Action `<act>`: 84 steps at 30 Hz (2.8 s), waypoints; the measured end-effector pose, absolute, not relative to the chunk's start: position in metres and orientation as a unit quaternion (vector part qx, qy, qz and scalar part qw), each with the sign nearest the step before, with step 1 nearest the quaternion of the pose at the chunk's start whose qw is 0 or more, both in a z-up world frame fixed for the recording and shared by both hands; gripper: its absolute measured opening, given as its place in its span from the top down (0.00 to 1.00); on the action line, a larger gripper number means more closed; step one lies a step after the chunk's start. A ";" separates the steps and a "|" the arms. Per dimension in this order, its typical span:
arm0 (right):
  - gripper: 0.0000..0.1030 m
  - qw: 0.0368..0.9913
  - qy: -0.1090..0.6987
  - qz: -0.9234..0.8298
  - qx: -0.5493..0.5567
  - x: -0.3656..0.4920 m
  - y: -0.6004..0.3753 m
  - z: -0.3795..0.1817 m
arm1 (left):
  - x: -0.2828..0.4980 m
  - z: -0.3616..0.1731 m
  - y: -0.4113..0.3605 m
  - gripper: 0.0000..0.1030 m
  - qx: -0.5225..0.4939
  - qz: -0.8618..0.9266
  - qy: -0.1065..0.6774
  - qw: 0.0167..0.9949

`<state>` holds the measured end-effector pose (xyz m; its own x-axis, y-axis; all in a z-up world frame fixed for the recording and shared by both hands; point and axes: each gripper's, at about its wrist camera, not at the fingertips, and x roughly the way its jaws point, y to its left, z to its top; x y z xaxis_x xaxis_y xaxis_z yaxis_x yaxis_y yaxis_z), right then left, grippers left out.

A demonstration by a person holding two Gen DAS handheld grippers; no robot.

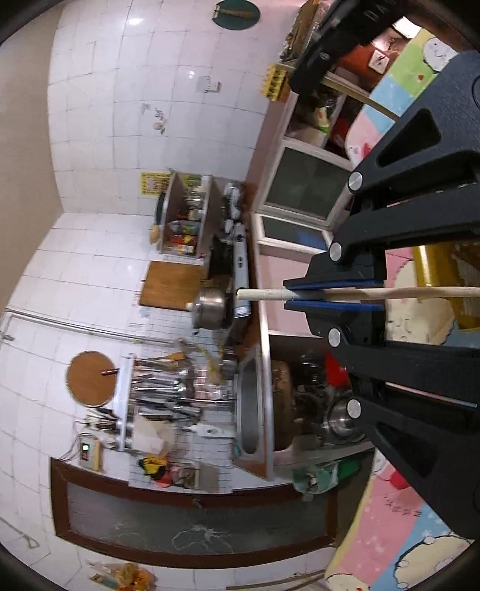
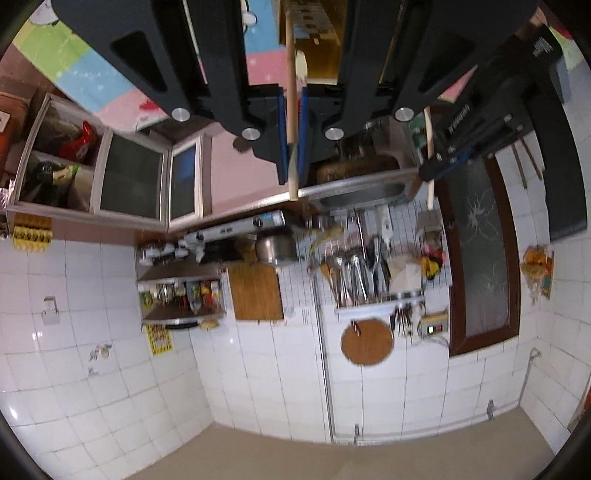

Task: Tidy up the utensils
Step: 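Lower both chopsticks into the holder and open both tools, then grasp the green frog-handled fork with the right tool, then grasp the wooden chopstick beside the grey spoon with the left tool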

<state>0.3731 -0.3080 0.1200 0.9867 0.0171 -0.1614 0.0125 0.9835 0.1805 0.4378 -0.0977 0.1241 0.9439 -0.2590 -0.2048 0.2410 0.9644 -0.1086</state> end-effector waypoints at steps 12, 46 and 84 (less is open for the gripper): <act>0.39 0.984 0.154 -0.034 0.082 0.350 -0.324 0.099 | 0.383 0.132 -0.061 0.20 -0.004 -0.066 0.137 0.988; 0.40 0.921 0.365 -0.080 0.109 0.236 -0.277 -0.065 | 0.274 -0.020 -0.020 0.05 0.026 -0.031 0.369 0.929; 0.78 0.910 0.403 -0.052 0.082 0.238 -0.278 -0.076 | 0.270 -0.048 -0.032 0.26 0.014 -0.078 0.432 0.898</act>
<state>0.2377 -0.2779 -0.0762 0.6699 -0.0277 -0.7419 0.1598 0.9813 0.1076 0.2702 -0.0318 -0.0476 0.6148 -0.1279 -0.7783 0.1523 0.9874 -0.0420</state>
